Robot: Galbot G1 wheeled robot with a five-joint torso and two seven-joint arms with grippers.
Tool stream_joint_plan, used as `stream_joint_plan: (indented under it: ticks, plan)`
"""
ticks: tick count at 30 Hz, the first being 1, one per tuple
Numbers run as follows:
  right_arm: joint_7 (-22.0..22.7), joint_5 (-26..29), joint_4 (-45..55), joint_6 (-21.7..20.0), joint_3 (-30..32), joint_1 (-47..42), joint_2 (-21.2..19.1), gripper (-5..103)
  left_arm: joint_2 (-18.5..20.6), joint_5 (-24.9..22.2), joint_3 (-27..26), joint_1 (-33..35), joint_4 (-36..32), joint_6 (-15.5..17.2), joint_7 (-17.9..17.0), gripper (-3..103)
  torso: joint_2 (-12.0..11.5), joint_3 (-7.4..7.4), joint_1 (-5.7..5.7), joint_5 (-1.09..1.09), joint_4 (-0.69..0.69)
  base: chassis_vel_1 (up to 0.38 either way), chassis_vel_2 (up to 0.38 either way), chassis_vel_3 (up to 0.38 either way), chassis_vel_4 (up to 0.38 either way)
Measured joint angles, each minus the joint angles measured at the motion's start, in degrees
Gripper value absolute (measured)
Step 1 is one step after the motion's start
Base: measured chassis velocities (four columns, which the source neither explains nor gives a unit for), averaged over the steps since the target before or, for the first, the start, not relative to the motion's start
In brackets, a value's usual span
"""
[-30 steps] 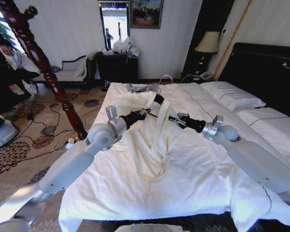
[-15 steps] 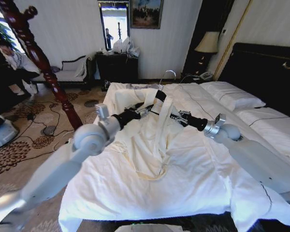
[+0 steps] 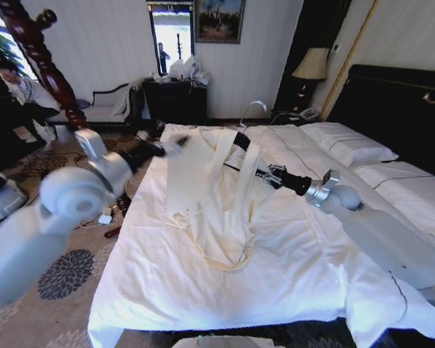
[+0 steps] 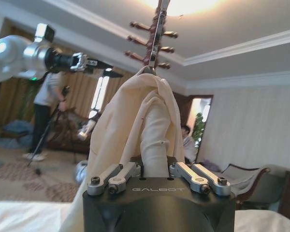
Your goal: Pick up the clothes from the bed and hang them on the clothes hanger.
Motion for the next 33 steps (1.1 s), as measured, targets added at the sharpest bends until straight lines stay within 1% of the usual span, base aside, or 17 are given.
stream_joint_plan:
  ticks: [2,4,5,6,7,8,9,10,13,14,18,19,21,25,28,29,33]
  plan:
    - [-2.8,-0.8,-0.5,0.4,0.0,0.0,-0.1,20,3.4,-0.5,0.1,0.6,0.9,-2.8,5.0,100,0.0,-0.01,-0.02,0.01,0.00,0.000,0.000,0.000,0.000]
    - [-4.7,-1.5,-1.1,0.7,0.0,0.1,-0.2,20,5.6,-1.6,0.5,0.9,1.7,-5.8,9.0,100,0.0,-0.01,-0.02,-0.02,0.00,0.000,0.000,0.000,0.000]
    - [-4.7,-1.5,-1.1,0.7,0.0,0.1,-0.2,20,5.6,-1.6,0.5,0.9,1.7,-5.8,9.0,100,0.0,-0.01,-0.02,-0.02,0.00,0.000,0.000,0.000,0.000]
    - [-5.4,-1.7,-1.3,0.8,0.0,0.1,-0.2,20,6.4,-2.2,0.8,1.0,1.9,-6.5,10.8,100,0.0,0.00,-0.02,-0.01,0.00,0.000,0.000,0.000,0.000]
    - [-6.6,-1.8,-1.8,1.1,0.0,0.1,-0.1,20,7.5,-2.5,1.3,1.3,2.3,-7.8,13.7,100,0.0,0.00,-0.02,0.00,0.00,0.000,0.000,0.000,0.000]
    - [-8.3,-1.8,-2.5,1.4,0.1,0.2,0.1,20,8.6,-1.0,1.9,1.8,3.1,-9.7,18.4,100,0.0,0.00,-0.02,0.02,-0.02,0.000,0.000,0.000,0.000]
    - [-8.3,-1.8,-2.5,1.4,0.1,0.2,0.1,20,8.6,-1.0,1.9,1.8,3.1,-9.7,18.4,100,0.0,0.00,-0.02,0.02,-0.02,0.000,0.000,0.000,0.000]
    - [-9.4,-1.7,-2.8,1.6,0.1,0.2,0.2,20,9.1,0.2,2.2,2.2,3.5,-10.5,21.2,100,0.0,0.00,-0.02,0.02,-0.02,0.000,0.000,0.000,0.000]
    - [-11.4,-1.9,-3.6,2.3,0.4,0.0,0.2,20,10.3,1.2,2.6,3.2,4.5,-11.2,27.6,100,0.0,-0.01,-0.02,-0.02,0.01,0.000,0.000,0.000,0.000]
    - [-11.4,-1.9,-3.6,2.3,0.4,0.0,0.2,20,10.3,1.2,2.6,3.2,4.5,-11.2,27.6,100,0.0,-0.01,-0.02,-0.02,0.01,0.000,0.000,0.000,0.000]
    - [-13.6,-3.0,-5.1,3.2,0.6,-0.4,0.1,20,11.5,2.1,3.4,3.4,4.6,-11.3,32.0,100,0.0,0.00,-0.02,0.03,-0.03,0.000,0.000,0.000,0.000]
    - [-13.6,-3.0,-5.1,3.2,0.6,-0.4,0.1,20,11.5,2.1,3.4,3.4,4.6,-11.3,32.0,100,0.0,0.00,-0.02,0.03,-0.03,0.000,0.000,0.000,0.000]
    - [-15.3,-3.3,-5.3,3.7,0.8,-0.4,0.1,20,12.4,3.6,4.4,3.6,4.7,-11.3,33.0,100,0.0,0.00,-0.01,0.02,-0.02,0.000,0.000,0.000,0.000]
    - [-17.0,-4.0,-4.9,4.1,0.9,-0.5,0.0,20,13.3,4.6,5.9,3.8,3.9,-11.3,33.0,100,0.0,0.00,-0.02,0.00,0.00,0.000,0.000,0.000,0.000]
    - [-17.9,-4.8,-4.8,4.0,0.9,0.1,0.3,20,13.9,7.5,8.9,3.6,2.8,-11.2,32.6,100,0.0,0.00,-0.02,0.02,-0.02,0.000,0.000,0.000,0.000]
    - [-17.9,-5.0,-4.7,3.9,0.8,0.3,0.5,20,14.0,8.4,10.4,3.1,2.3,-11.2,32.5,100,0.0,0.00,-0.01,0.01,-0.01,0.000,0.000,0.000,0.000]
    - [-17.9,-5.3,-4.2,3.4,0.3,0.8,1.0,20,13.9,9.4,12.1,2.7,1.5,-11.1,32.0,100,0.0,0.00,-0.02,0.00,0.00,0.000,0.000,0.000,0.000]
